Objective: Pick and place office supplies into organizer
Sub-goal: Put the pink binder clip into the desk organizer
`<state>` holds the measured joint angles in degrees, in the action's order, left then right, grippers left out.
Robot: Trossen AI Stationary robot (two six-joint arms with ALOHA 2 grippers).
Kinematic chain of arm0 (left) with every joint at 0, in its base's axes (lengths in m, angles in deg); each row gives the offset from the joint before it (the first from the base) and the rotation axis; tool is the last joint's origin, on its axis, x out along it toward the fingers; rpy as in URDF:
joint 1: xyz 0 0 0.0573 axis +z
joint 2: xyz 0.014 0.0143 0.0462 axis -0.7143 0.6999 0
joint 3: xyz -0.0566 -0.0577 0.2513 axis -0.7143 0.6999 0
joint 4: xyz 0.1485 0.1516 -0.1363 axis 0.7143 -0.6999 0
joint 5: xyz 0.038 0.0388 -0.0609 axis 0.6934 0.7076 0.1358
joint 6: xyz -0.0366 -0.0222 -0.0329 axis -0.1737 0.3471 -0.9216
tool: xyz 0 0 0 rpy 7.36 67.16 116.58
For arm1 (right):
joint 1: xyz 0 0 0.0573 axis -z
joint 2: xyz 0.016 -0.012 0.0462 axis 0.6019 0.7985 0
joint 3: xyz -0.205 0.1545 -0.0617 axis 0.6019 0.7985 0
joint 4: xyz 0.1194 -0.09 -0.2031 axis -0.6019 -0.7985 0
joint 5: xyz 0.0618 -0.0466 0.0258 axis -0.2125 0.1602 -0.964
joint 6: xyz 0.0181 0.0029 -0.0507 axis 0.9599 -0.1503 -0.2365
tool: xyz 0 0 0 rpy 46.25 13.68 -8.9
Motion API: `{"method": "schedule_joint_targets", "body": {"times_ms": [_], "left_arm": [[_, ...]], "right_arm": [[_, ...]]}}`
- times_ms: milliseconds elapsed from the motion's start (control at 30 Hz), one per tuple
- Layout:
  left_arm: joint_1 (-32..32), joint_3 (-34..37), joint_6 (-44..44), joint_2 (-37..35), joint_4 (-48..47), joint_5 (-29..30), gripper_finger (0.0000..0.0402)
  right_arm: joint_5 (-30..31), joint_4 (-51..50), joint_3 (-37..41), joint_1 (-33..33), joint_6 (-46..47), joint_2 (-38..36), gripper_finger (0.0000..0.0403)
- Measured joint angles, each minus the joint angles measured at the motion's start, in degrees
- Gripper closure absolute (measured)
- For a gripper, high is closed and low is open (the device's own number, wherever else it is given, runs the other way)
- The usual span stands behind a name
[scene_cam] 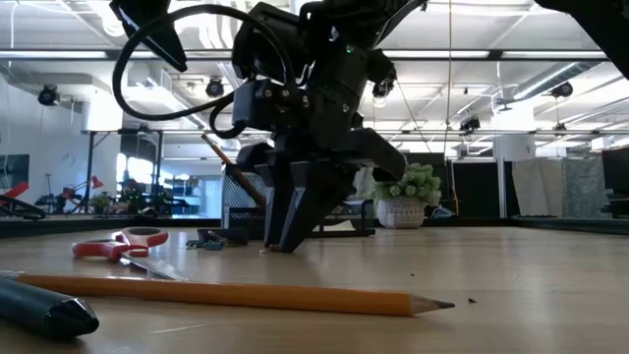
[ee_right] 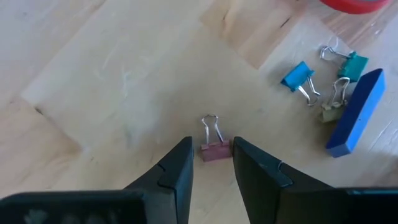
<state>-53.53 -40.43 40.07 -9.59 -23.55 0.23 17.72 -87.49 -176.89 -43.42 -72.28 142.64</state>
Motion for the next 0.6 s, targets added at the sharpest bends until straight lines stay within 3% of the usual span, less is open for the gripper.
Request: {"method": "schedule_joint_targets", "body": {"times_ms": [167,333,600], "left_arm": [[0.0,0.0,0.0,0.0,0.0,0.0,0.0249],[0.0,0.0,0.0,0.0,0.0,0.0,0.0249],[0.0,0.0,0.1,0.0,0.0,0.0,0.0249]], "right_arm": [[0.0,-0.1,-0.1,0.0,1.1,0.4,0.0304],[0.1,-0.4,-0.3,0.0,2.1,0.4,0.0334],[2.2,-3.1,-4.1,0.2,11.5,0.8,0.0356]]}}
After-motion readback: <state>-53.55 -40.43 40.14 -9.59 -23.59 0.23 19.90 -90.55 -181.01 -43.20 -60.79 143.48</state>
